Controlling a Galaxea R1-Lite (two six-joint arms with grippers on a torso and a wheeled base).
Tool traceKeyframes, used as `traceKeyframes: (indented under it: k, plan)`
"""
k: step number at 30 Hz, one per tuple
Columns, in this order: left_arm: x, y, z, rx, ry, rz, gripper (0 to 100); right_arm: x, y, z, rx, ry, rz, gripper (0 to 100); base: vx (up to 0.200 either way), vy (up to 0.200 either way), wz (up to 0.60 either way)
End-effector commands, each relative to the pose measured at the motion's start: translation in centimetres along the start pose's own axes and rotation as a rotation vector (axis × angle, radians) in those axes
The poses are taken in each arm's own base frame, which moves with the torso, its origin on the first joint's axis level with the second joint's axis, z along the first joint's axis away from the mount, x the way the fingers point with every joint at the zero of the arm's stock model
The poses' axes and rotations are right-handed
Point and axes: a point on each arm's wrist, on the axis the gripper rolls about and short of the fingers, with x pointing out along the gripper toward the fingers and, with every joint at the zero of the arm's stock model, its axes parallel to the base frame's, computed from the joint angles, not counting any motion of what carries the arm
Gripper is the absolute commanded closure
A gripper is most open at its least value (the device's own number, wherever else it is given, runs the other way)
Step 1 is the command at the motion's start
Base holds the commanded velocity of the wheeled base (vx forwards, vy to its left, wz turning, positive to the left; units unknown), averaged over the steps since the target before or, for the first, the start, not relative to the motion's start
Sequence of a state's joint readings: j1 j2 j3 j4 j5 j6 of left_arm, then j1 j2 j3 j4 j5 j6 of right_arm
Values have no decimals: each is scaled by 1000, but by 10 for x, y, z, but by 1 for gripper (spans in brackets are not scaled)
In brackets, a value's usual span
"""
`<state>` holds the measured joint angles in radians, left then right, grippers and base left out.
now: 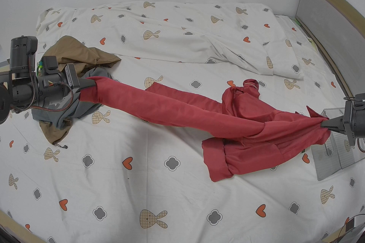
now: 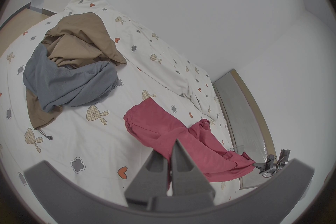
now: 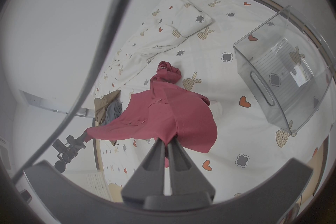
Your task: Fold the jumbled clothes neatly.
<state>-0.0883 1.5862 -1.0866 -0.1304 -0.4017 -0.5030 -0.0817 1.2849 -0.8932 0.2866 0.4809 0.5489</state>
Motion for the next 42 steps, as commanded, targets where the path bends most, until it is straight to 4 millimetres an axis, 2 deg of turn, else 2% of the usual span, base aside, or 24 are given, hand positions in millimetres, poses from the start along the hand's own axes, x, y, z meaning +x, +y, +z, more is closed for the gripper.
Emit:
traceKeyframes:
  k: [1,9,13,16,18,19,21,22,24,25,33,34,35,36,38,42]
  plan:
    - [5,8,6,-9,-10,18,100,-7,-4,5,17,-32,6,100,0,0,0]
    - [9,3,21,5,-41,4,100,-14,-7,15,34,-73,18,100,0,0,0]
    - [4,-2,23,5,-39,4,100,-14,-6,15,30,-75,21,100,0,0,0]
    - [7,2,18,-3,-18,12,100,-9,-9,10,29,-47,13,100,0,0,0]
    - [12,6,13,-13,5,21,100,3,-16,6,46,6,-5,100,0,0,0]
    - [18,8,9,-16,26,24,100,21,-21,2,55,75,-19,100,0,0,0]
    - [22,8,7,-16,37,21,100,36,-27,3,59,118,-35,100,0,0,0]
    - [22,8,7,-16,37,21,100,36,-27,3,59,118,-35,100,0,0,0]
    - [25,8,6,-16,42,19,100,68,-43,11,56,164,-61,100,0,0,0]
    - [27,9,6,-18,46,21,100,78,-47,15,43,165,-60,100,0,0,0]
    - [40,20,7,-30,60,44,100,140,-70,55,3,98,-31,100,0,0,0]
    - [40,20,7,-30,60,44,100,140,-70,55,3,98,-31,100,0,0,0]
    - [44,25,7,-37,65,54,100,155,-74,58,10,118,-37,100,0,0,0]
    - [47,28,7,-39,68,58,100,160,-76,57,14,132,-39,0,0,0,0]
    - [51,33,6,-46,74,68,100,164,-78,54,20,152,-41,0,0,0,0]
    - [56,37,5,-53,84,76,100,165,-78,32,24,214,-56,0,0,0,0]
